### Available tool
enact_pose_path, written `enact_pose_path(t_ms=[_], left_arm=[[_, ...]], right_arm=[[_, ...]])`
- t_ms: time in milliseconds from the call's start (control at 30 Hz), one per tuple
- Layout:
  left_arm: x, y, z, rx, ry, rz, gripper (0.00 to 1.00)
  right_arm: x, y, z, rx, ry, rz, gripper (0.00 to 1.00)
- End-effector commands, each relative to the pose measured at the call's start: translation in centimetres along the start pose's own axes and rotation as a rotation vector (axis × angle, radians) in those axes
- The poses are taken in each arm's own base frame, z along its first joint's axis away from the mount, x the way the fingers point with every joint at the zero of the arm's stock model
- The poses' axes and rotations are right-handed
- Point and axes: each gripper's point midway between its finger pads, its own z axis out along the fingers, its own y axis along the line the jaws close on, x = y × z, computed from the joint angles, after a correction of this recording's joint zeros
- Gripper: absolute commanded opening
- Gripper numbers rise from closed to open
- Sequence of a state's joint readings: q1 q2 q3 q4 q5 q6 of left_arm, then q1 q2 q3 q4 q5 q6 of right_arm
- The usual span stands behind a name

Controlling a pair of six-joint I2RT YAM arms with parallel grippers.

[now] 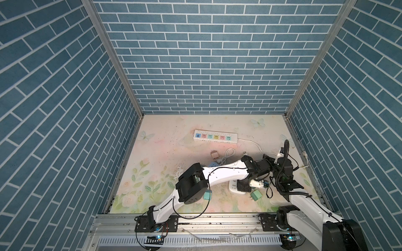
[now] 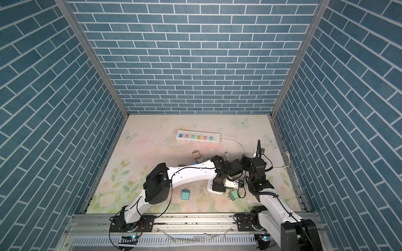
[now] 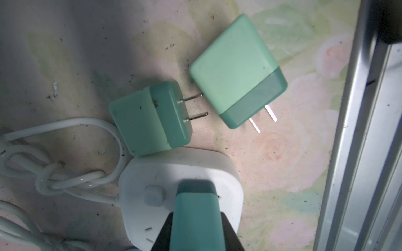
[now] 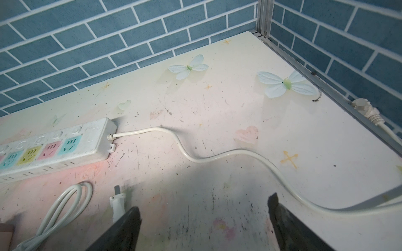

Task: Insert plugs into power strip
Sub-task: Insert the plug into the socket.

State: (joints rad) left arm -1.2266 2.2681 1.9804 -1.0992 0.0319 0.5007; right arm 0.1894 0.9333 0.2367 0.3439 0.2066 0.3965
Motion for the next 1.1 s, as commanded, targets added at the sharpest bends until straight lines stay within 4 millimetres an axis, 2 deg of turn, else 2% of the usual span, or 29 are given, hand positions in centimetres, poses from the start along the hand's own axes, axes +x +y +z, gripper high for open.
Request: enact_pose_path(t_ms=[0,200,433,500,567,600,633,800,967,1067], left_arm=[[2.9,0.5,3.4,0.023,0.108,-0.08,0.0],[4.7,2.7,3.3,-0.012,0.099,-0.185,0.0],[4.6,2.7,3.4,0.006,0.098,-0.185,0.0],[4.6,2.7,3.5,0.004,0.099,-0.188,0.12],[4.5,2.8,3.3,0.005,0.091,-0.189,0.34],[4.3,2.7,3.1,0.009,0.08,-0.188,0.91],[4.0,2.6,2.8,0.018,0.064,-0.186,0.99],[2.3,2.9,-0.2,0.004,-0.041,-0.181,1.0],[1.6,3.3,-5.1,-0.058,-0.172,-0.193,1.0],[1.9,3.4,-8.2,-0.114,-0.259,-0.225,1.0]], right_arm=[[-1.0,0.3,0.1,-0.006,-0.017,0.035,0.94],[-1.0,0.3,0.1,-0.004,-0.018,0.036,0.94],[-1.0,0.1,0.0,0.001,-0.022,0.039,0.94],[-1.0,0.1,0.0,0.003,-0.021,0.039,0.94],[-1.0,0.1,0.0,0.003,-0.022,0.04,0.94],[-1.0,0.1,0.0,0.003,-0.022,0.039,0.94],[-1.1,0.1,0.0,0.001,-0.023,0.039,0.94],[-1.0,0.0,-0.1,0.006,-0.021,0.041,0.96],[-1.2,-0.4,-0.2,0.027,-0.028,0.05,0.99],[-1.3,-0.4,-0.2,0.029,-0.033,0.052,0.99]])
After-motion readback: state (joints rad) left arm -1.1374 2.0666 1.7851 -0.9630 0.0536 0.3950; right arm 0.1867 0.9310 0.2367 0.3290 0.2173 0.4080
